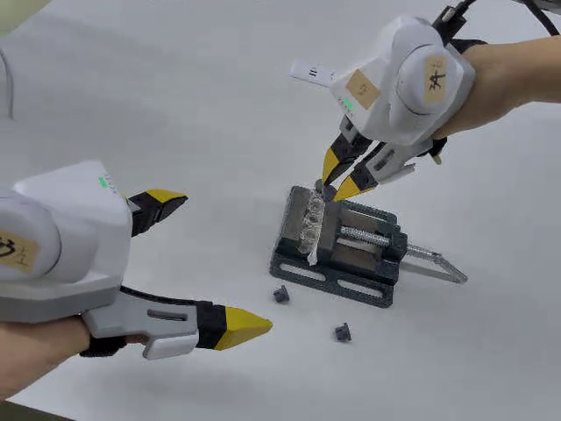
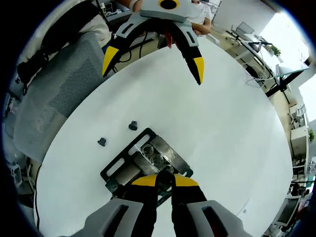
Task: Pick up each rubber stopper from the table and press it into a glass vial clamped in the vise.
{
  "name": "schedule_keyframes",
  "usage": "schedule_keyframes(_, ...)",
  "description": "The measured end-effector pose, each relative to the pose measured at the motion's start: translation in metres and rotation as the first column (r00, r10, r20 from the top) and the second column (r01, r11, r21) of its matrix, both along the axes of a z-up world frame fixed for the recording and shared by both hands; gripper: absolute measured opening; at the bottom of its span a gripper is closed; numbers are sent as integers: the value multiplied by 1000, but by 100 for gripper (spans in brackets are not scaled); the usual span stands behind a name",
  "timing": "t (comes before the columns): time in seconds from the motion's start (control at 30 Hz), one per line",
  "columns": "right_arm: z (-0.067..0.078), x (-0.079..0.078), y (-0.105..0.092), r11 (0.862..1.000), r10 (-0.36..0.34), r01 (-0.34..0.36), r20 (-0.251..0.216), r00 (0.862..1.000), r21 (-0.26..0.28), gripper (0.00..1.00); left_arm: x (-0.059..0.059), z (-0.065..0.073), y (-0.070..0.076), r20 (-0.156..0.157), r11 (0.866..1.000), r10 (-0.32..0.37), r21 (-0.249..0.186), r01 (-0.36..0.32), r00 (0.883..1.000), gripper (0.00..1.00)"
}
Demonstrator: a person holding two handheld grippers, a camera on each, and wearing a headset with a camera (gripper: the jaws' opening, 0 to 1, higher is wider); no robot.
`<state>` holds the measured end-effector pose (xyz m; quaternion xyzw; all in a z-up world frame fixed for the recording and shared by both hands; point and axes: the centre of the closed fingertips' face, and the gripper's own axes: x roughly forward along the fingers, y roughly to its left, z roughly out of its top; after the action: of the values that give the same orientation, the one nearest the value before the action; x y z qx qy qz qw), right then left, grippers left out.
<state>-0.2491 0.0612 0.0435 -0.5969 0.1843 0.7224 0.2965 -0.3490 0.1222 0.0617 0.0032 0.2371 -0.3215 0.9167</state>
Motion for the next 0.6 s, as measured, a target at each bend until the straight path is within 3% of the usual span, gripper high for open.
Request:
schedule_keyframes(0.2,-6,-1,2,1000,-12,12,-21,1000,-2,4,-2,-3,2,-11,1000,8,0,-8,1000,99)
schedule_keyframes(0.6,-10,2,1,1000,-13,13,-5,1000,-16,4,-3,-7,0,-26,1000,11,-12,-12,1000,99)
